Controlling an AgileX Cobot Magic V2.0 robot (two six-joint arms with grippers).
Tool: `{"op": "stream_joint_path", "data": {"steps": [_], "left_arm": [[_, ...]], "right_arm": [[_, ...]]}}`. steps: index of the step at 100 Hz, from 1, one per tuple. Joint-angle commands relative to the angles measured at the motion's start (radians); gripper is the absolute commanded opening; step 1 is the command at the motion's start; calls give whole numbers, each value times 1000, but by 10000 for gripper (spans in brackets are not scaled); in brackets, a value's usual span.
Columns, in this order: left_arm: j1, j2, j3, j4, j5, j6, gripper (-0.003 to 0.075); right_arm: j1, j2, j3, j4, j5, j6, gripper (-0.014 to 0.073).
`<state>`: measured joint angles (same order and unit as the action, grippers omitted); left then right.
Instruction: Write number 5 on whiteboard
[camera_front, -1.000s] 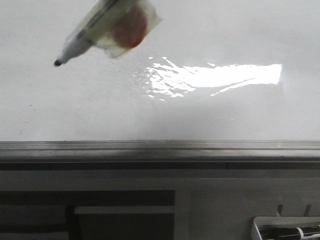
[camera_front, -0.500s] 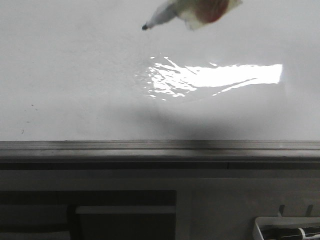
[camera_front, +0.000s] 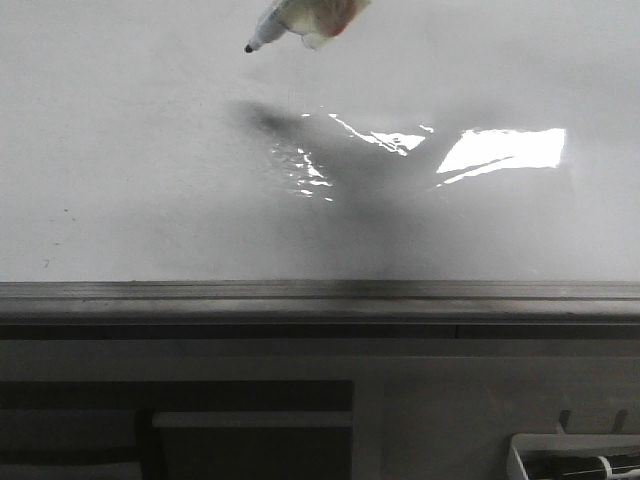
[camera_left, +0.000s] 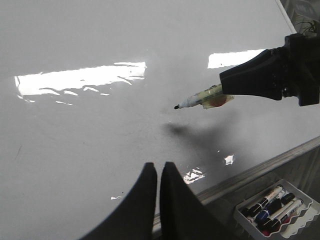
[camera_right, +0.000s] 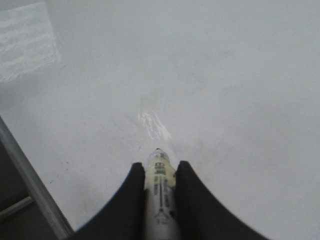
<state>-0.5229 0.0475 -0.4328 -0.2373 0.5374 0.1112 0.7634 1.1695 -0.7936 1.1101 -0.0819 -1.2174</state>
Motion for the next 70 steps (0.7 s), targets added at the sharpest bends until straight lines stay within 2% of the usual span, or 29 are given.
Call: {"op": "stream_joint_path", "data": {"steps": [1, 44, 70], "left_arm": [[2, 13, -24, -28, -84, -9, -20], [2, 13, -24, -55, -84, -9, -20], [2, 13, -24, -85, -80, -9, -20]], "right_arm": [[0, -13, -40, 4, -64, -12, -39], [0, 35, -40, 78, -126, -14, -39], [0, 44, -40, 79, -175, -14, -40]]}}
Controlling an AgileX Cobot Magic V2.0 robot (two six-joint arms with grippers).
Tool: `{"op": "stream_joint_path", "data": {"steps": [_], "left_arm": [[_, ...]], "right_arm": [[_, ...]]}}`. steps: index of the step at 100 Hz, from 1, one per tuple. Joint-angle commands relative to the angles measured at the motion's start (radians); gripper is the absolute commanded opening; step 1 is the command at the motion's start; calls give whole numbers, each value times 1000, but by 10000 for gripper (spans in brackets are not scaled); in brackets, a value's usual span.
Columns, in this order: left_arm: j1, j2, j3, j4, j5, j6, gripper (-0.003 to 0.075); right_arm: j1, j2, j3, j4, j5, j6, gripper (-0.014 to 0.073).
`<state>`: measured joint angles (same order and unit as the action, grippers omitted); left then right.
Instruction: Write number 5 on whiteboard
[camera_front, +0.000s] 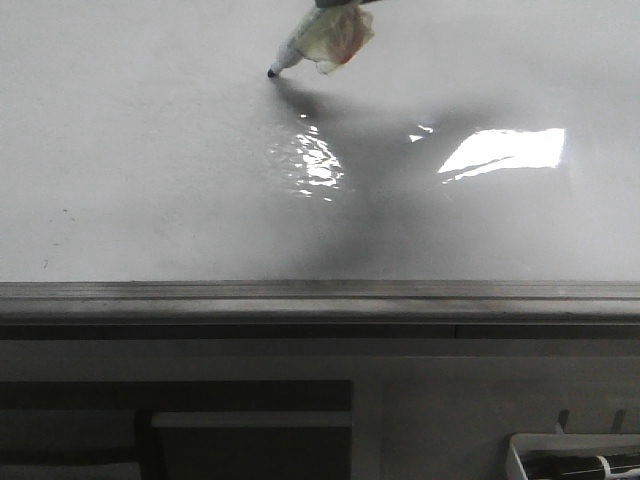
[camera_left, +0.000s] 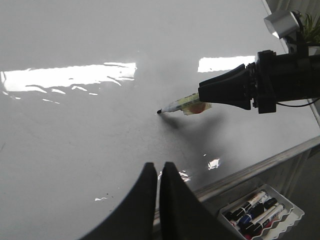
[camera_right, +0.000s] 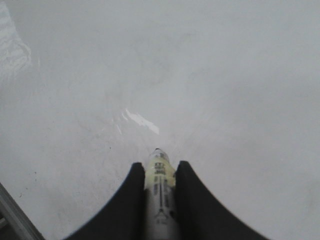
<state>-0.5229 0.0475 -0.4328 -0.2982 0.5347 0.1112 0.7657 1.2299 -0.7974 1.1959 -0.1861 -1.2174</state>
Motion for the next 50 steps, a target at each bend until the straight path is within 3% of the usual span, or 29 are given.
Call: {"op": "stream_joint_path", "data": {"steps": [1, 50], "left_arm": [[2, 13, -24, -24, -77, -9, -20], [2, 13, -24, -26, -77, -9, -20]], "right_arm": [[-3, -16, -36, -6, -71, -14, -40], [-3, -16, 20, 99, 43, -30, -40]]}}
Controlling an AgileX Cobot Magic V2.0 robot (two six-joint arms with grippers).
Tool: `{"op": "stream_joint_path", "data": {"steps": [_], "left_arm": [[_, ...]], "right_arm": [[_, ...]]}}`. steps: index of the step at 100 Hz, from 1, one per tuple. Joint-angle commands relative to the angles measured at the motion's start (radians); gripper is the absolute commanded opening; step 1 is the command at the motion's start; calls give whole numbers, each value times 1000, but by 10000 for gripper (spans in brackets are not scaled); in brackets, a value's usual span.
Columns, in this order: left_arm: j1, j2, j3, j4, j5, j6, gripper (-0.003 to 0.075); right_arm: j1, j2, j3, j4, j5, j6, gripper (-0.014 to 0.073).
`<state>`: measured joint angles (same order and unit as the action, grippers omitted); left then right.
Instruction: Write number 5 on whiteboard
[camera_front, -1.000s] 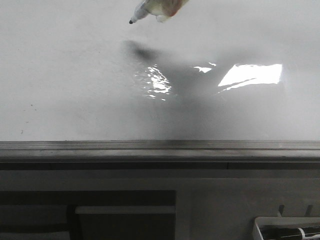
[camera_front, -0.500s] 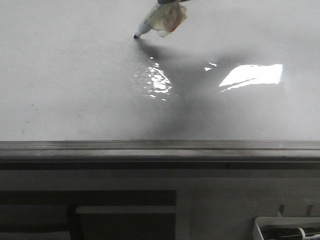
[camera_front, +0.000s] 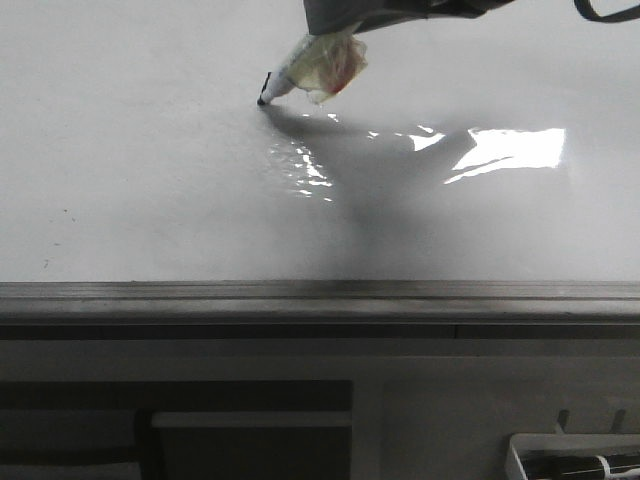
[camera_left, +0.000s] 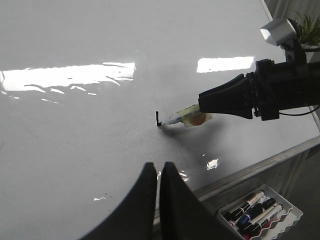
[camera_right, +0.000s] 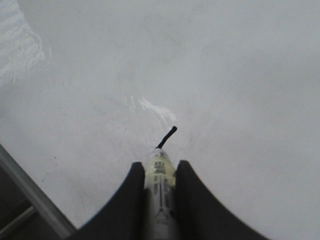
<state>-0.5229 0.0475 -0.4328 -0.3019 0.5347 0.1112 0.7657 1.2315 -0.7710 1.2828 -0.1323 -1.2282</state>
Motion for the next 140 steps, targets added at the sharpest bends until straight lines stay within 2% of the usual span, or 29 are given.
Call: {"op": "stream_joint_path", "data": {"steps": [1, 28, 36, 41, 46, 56, 64, 78, 96, 113, 128, 140], "left_arm": [[2, 13, -24, -22, -77, -9, -20], [2, 13, -24, -22, -77, -9, -20], [2, 13, -24, -22, -77, -9, -20], [2, 13, -24, -22, -77, -9, -20], [2, 13, -24, -22, -77, -9, -20], [2, 13, -24, -22, -77, -9, -20], [2, 13, -24, -22, -79, -7, -20], [2, 13, -24, -22, -79, -5, -20], [2, 13, -24, -22, -79, -5, -20], [2, 13, -24, -22, -79, -5, -20], [2, 13, -24, -22, -79, -5, -20], [2, 13, -24, -24, -79, -5, -20]], "right_arm": [[-3, -17, -2, 12, -8, -20, -40], [-3, -38, 8, 18, -66, -20, -40], [-3, -53, 8, 60, -97, -70, -40], [-3, -62, 8, 136, -120, -147, -40], [-3, -67, 8, 254, -154, -281, -40], [-3, -77, 8, 576, -219, -559, -40], [22, -88, 23, 569, -242, -574, -41], [107, -82, 25, 569, -178, -564, -41], [209, -23, 25, 569, -233, -524, -41], [212, -34, 1, 569, -222, -528, -41], [212, -93, -70, 548, -196, -589, -41], [195, -99, -116, 531, -273, -596, -41]]}}
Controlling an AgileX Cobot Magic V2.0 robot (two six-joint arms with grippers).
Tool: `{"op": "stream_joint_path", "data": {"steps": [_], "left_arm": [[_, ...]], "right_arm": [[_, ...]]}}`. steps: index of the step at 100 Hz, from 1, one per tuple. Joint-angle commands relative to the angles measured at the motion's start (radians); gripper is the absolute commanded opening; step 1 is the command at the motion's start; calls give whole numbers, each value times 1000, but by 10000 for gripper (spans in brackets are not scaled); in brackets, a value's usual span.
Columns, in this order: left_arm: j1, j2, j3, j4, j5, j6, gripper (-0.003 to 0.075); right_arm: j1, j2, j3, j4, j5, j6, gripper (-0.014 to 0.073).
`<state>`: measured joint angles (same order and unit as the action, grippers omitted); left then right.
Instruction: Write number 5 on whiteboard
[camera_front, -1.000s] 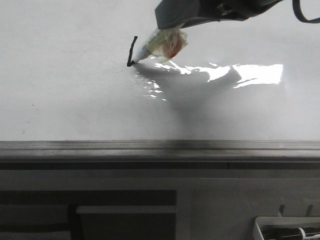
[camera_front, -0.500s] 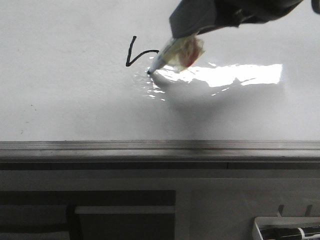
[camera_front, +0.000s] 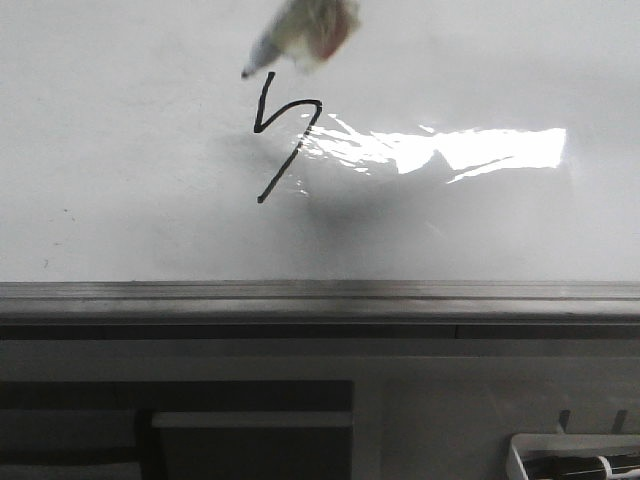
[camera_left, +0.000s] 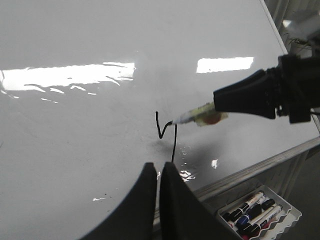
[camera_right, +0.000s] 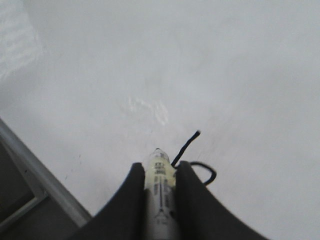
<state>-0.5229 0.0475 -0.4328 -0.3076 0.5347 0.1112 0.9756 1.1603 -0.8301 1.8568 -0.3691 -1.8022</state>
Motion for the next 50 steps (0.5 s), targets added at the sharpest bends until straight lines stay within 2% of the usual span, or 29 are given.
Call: {"op": "stream_joint_path", "data": {"steps": [1, 26, 50], "left_arm": [[2, 13, -24, -19, -79, -5, -20], [2, 13, -24, -25, -77, -5, -20], [2, 13, -24, -29, -77, -5, -20]], "right_arm": [[-17, -28, -59, -45, -39, -22, -41], [-102, -4, -59, -44, 25, -22, -41], [-114, 29, -61, -41, 126, -22, -41]]}}
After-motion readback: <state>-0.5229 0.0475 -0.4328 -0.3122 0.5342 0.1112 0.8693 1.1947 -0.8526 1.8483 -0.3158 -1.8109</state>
